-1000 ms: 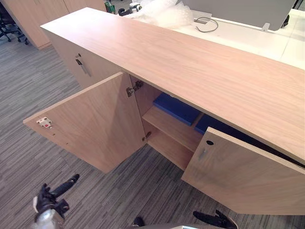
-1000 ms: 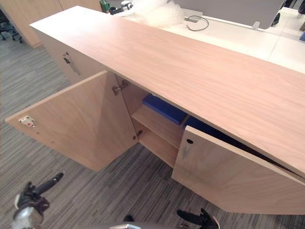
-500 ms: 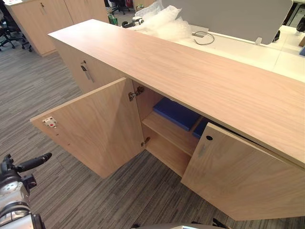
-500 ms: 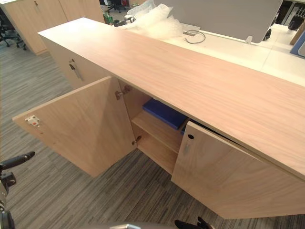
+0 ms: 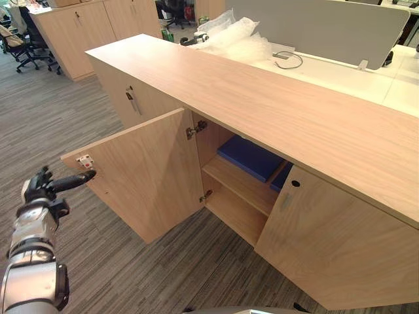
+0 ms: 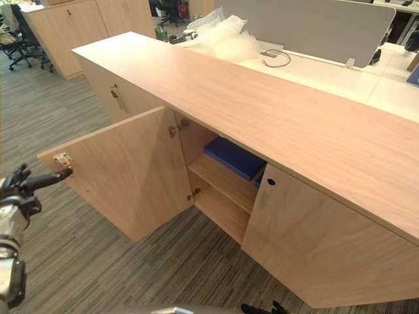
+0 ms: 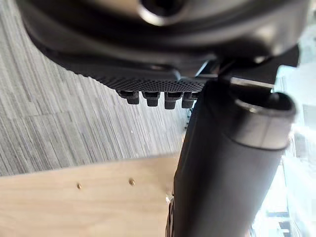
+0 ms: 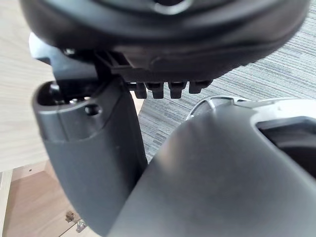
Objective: Walk over to the cabinet, pick up the folder, carry it to the office cabinet, place the folder inside the office cabinet, then close the office cabinet door
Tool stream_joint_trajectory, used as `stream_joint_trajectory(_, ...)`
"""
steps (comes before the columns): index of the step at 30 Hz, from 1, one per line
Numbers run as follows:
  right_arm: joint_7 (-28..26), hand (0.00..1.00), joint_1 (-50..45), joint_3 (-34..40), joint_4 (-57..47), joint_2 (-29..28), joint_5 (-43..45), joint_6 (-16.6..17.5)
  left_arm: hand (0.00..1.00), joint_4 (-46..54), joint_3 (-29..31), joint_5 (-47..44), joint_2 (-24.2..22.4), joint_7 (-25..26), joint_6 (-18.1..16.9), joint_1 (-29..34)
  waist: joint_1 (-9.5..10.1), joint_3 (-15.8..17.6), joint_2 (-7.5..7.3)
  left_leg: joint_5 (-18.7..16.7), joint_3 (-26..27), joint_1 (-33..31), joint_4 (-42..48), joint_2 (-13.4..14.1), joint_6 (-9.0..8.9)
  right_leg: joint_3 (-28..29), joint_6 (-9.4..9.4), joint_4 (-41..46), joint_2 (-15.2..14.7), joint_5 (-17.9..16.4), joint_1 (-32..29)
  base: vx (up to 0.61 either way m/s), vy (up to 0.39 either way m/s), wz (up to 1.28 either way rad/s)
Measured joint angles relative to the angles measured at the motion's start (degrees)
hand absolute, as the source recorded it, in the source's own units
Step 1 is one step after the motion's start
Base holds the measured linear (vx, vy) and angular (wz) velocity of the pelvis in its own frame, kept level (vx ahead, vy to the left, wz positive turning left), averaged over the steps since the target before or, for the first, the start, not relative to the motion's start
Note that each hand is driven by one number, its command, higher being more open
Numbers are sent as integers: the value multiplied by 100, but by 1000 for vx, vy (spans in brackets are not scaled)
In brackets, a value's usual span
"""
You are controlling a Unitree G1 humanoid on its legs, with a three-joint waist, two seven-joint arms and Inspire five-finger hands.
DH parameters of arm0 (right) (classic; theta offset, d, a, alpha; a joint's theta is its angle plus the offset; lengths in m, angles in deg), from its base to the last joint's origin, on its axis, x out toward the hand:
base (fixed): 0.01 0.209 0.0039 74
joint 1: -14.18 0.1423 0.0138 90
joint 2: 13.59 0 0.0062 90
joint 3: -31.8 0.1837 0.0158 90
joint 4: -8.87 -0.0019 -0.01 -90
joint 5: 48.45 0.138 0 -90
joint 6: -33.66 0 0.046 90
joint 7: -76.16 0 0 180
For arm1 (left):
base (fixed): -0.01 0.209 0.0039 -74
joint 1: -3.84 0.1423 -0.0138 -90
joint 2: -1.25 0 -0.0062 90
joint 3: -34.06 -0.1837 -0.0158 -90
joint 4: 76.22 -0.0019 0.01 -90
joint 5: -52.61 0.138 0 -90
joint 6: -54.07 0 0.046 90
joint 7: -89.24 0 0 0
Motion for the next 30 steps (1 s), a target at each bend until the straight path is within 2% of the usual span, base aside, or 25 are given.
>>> stream_joint_trajectory(5,-60,100,-3,8,-26,1,-7,2,100,-100,-376,-209,0,27,-6,-318,-109,-17,-27,2,4,-31,29,0,3,12,-14,-17,1,18,-21,0,0,0)
stream_joint_trajectory(14,-63,100,13,17,-19,6,-235,1,100,-287,-1157,-187,-1,92,-22,-646,-69,-36,-54,32,-4,-115,34,-42,43,-22,-24,-182,-3,193,-30,-33,16,1)
stream_joint_trajectory(20,-62,100,33,16,-24,4,-271,-1,100,-165,-1361,-186,-311,254,-166,-679,-70,-44,-68,199,-72,-131,-171,-139,117,-75,-30,-187,-86,268,-97,-78,40,7)
stream_joint_trajectory(22,-62,100,36,15,-33,5,-275,1,100,337,-1363,-189,-399,383,-182,-417,-70,-45,-70,297,-120,-138,-328,-198,149,-111,-12,-188,-113,301,-134,-60,46,18)
stream_joint_trajectory(26,-57,100,16,-1,-37,-2,-303,-23,100,2551,-1408,-713,-589,517,-504,1136,10,-74,-117,361,-268,-183,-430,-392,205,-245,95,-168,-280,363,-125,-18,55,26)
stream_joint_trajectory(27,-58,100,2,-1,-37,2,-351,-31,100,3288,-1568,-999,-683,518,-659,1662,74,-82,-124,360,-307,-195,-430,-449,209,-307,154,-131,-365,377,-108,1,54,27)
stream_joint_trajectory(28,-61,100,-11,-2,-37,9,-397,-34,100,3655,-1665,-1113,-728,518,-730,1926,114,-93,-121,360,-334,-209,-430,-485,225,-320,169,-108,-404,378,-107,0,89,34)
stream_joint_trajectory(30,-69,100,-28,-57,-35,49,-512,-78,100,4939,-2243,-1340,-755,506,-926,2911,233,-192,-126,363,-422,-271,-431,-623,307,-359,262,-58,-537,416,-110,-9,85,29)
